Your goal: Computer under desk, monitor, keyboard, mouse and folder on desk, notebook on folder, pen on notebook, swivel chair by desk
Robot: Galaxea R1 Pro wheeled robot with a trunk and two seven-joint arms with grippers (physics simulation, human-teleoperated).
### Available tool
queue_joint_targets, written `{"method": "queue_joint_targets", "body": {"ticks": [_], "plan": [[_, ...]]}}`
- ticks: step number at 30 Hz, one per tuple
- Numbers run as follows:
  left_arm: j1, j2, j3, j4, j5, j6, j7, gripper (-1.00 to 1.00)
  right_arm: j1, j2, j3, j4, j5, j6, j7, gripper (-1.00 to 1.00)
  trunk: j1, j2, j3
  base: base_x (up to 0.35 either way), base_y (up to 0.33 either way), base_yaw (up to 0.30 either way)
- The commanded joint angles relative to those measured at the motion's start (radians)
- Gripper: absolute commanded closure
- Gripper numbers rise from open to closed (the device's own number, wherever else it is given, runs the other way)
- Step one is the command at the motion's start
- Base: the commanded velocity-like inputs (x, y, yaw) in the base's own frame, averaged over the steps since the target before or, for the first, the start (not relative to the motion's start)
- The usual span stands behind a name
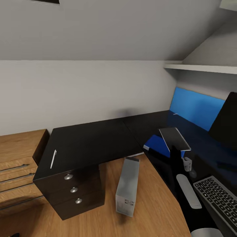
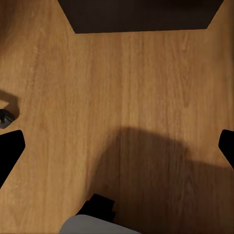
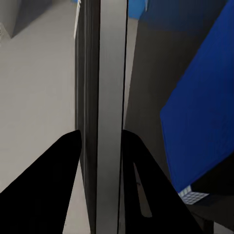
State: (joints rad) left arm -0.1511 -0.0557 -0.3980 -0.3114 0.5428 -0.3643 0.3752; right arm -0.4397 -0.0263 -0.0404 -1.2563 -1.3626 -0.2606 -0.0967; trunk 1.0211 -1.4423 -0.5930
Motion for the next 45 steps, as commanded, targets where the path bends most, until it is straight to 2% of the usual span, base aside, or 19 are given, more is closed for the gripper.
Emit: {"method": "queue_joint_targets", "body": {"ticks": [1, 6, 9, 14, 26, 45], "plan": [[-0.001, 0.0, -0.009, 0.0, 0.006, -0.004, 0.007, -1.0, -0.001, -0.001, 0.001, -0.002, -0.011, -0.004, -0.002, 1.0, 0.0, -0.001, -0.001, 0.0, 0.0, -0.034], [-0.001, 0.001, -0.005, -0.001, 0.012, -0.008, 0.006, -1.0, -0.006, -0.007, 0.006, 0.003, -0.031, 0.003, -0.005, 1.0, 0.0, -0.001, -0.001, 0.0, 0.0, -0.014], [-0.001, -0.01, -0.007, -0.008, 0.021, -0.023, 0.01, -1.0, -0.009, -0.001, 0.003, 0.021, -0.023, 0.015, -0.023, 1.0, 0.0, -0.001, -0.001, 0.0, 0.0, 0.0], [-0.001, -0.025, -0.008, -0.014, 0.009, -0.046, 0.013, -1.0, -0.008, -0.006, 0.001, 0.042, -0.022, -0.005, 0.0, 1.0, 0.0, -0.001, -0.001, 0.0, 0.0, 0.0], [-0.001, -0.027, -0.011, -0.012, 0.003, -0.113, 0.011, -1.0, -0.008, -0.008, 0.002, 0.062, -0.024, -0.007, 0.003, 1.0, 0.0, -0.001, -0.001, 0.111, 0.0, 0.0], [-0.001, -0.027, -0.012, -0.008, 0.007, -0.114, 0.007, -1.0, -0.008, -0.007, 0.004, 0.119, -0.024, -0.005, -0.004, 1.0, 0.0, -0.001, -0.001, 0.151, 0.0, 0.0]]}}
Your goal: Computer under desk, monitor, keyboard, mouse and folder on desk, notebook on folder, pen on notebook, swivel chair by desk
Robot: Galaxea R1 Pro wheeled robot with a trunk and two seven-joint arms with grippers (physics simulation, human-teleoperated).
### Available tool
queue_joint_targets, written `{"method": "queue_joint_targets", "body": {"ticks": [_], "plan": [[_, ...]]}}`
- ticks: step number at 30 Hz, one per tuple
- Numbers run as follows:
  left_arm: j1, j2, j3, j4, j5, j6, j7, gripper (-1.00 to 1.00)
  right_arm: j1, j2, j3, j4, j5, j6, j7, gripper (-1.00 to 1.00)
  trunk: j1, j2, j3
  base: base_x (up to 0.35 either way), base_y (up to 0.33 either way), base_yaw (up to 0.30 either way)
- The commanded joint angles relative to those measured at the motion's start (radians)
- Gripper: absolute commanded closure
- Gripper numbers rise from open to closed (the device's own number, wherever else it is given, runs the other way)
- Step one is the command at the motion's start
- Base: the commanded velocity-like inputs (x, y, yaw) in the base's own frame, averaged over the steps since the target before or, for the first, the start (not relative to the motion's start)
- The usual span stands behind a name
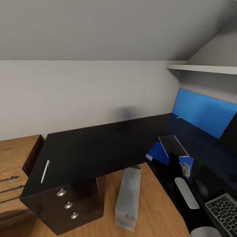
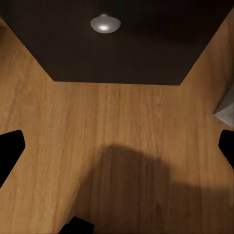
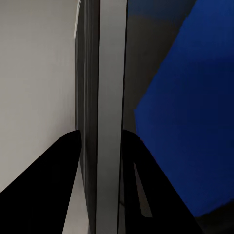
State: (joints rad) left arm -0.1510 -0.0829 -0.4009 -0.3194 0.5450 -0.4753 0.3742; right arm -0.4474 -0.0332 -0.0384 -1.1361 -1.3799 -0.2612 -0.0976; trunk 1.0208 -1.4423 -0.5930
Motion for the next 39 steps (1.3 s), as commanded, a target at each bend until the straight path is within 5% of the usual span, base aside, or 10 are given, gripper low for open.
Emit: {"method": "queue_joint_targets", "body": {"ticks": [1, 23, 39], "plan": [[-0.001, 0.001, -0.009, 0.0, 0.005, -0.003, 0.008, -1.0, -0.001, -0.001, 0.002, -0.001, -0.006, -0.004, -0.003, 1.0, 0.0, 0.0, -0.001, 0.124, 0.0, 0.0], [-0.001, 0.0, -0.007, 0.0, 0.006, -0.003, 0.014, -1.0, -0.042, -0.007, -0.001, 0.134, -0.004, -0.001, -0.03, 1.0, 0.0, 0.0, -0.001, 0.047, 0.0, 0.0], [-0.001, 0.0, -0.009, 0.0, 0.005, -0.003, 0.009, -1.0, -0.048, -0.01, -0.002, 0.142, -0.004, -0.001, -0.051, 1.0, 0.0, 0.0, -0.001, -0.033, 0.0, 0.0]]}}
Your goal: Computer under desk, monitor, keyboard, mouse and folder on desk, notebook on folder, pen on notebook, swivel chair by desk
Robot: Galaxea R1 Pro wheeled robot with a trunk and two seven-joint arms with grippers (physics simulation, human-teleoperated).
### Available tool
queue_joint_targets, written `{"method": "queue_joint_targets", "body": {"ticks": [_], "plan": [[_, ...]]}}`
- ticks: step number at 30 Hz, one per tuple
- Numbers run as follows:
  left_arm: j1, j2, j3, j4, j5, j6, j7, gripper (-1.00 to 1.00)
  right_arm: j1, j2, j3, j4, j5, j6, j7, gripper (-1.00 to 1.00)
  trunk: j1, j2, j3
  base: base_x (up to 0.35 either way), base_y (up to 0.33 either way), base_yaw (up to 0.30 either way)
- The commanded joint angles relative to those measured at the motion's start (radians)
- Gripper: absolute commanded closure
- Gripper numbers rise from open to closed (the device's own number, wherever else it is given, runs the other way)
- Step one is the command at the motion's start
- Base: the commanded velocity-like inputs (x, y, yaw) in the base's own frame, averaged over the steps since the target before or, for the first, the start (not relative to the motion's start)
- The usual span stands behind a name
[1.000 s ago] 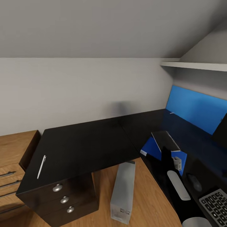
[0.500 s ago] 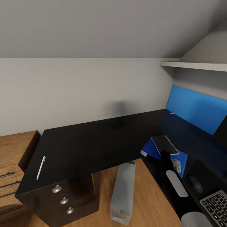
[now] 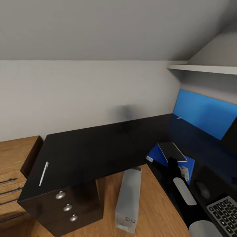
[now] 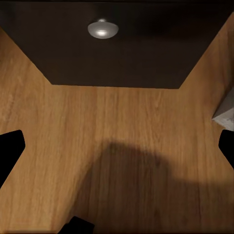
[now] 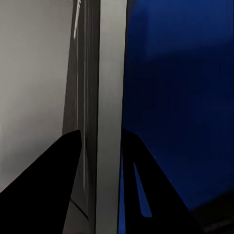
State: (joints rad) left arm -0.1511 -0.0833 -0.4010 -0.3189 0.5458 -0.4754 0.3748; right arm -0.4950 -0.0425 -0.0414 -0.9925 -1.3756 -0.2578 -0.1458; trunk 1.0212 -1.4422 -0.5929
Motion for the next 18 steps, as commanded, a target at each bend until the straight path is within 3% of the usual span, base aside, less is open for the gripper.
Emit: {"method": "queue_joint_targets", "body": {"ticks": [1, 18], "plan": [[-0.001, 0.0, -0.009, 0.0, 0.005, -0.003, 0.008, -1.0, 0.0, 0.0, 0.002, -0.001, -0.008, -0.005, -0.003, 1.0, 0.0, -0.001, -0.001, -0.051, 0.0, 0.0], [-0.001, 0.0, -0.007, 0.0, 0.006, -0.005, 0.008, -1.0, 0.0, 0.0, 0.002, -0.002, -0.007, -0.005, -0.003, 1.0, 0.0, -0.001, -0.001, -0.006, 0.0, 0.0]]}}
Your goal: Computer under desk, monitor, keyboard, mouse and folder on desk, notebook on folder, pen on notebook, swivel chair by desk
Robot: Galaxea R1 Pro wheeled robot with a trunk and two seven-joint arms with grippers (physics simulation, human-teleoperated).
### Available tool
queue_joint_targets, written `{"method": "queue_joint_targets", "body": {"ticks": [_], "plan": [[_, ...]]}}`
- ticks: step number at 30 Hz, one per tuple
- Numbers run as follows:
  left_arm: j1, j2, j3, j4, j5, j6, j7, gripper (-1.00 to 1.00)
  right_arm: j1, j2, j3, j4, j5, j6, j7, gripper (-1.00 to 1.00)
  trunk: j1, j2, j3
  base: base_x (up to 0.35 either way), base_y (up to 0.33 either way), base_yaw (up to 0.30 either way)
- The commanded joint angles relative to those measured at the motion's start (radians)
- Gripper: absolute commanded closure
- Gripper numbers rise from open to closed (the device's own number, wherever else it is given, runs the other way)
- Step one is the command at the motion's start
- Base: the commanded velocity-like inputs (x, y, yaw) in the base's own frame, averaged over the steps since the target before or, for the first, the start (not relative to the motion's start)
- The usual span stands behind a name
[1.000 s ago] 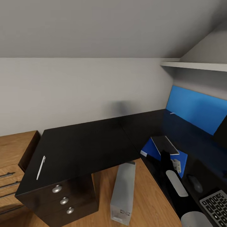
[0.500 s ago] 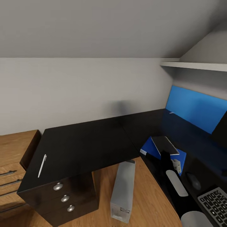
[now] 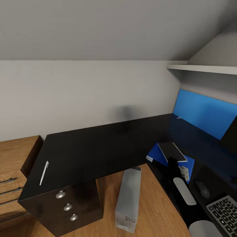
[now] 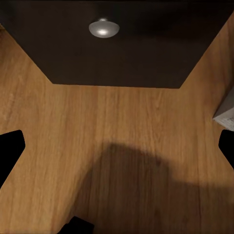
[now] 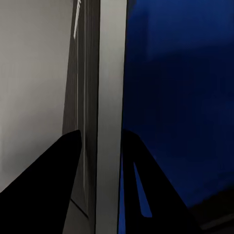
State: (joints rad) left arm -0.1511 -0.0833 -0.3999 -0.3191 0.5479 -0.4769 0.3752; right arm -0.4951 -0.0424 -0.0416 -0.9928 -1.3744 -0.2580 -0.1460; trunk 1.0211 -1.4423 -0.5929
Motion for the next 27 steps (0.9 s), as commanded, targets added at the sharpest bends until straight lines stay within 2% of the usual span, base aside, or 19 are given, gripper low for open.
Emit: {"method": "queue_joint_targets", "body": {"ticks": [1, 10, 11, 22, 27], "plan": [[-0.001, 0.0, -0.008, 0.0, 0.005, -0.003, 0.008, -1.0, 0.0, -0.001, 0.002, -0.001, -0.008, -0.005, -0.003, 1.0, 0.0, -0.001, -0.001, 0.0, 0.0, 0.0], [-0.001, 0.0, -0.008, 0.0, 0.006, -0.003, 0.008, -1.0, 0.0, -0.001, 0.002, -0.001, -0.007, -0.005, -0.003, 1.0, 0.0, -0.001, -0.001, 0.0, 0.0, 0.0], [-0.001, 0.0, -0.008, 0.0, 0.005, -0.003, 0.008, -1.0, 0.0, -0.001, 0.002, -0.001, -0.006, -0.005, -0.003, -1.0, 0.0, -0.001, -0.001, 0.0, 0.0, 0.0], [-0.001, 0.0, -0.008, 0.0, 0.005, -0.002, 0.007, -1.0, 0.0, 0.0, 0.003, -0.001, -0.006, -0.006, -0.003, -1.0, 0.0, -0.001, -0.001, 0.0, 0.0, 0.0], [-0.001, 0.0, -0.01, 0.001, 0.005, 0.0, 0.007, -1.0, -0.001, 0.001, 0.004, -0.001, -0.006, -0.006, -0.003, -1.0, 0.0, -0.001, -0.001, -0.199, 0.0, 0.0]]}}
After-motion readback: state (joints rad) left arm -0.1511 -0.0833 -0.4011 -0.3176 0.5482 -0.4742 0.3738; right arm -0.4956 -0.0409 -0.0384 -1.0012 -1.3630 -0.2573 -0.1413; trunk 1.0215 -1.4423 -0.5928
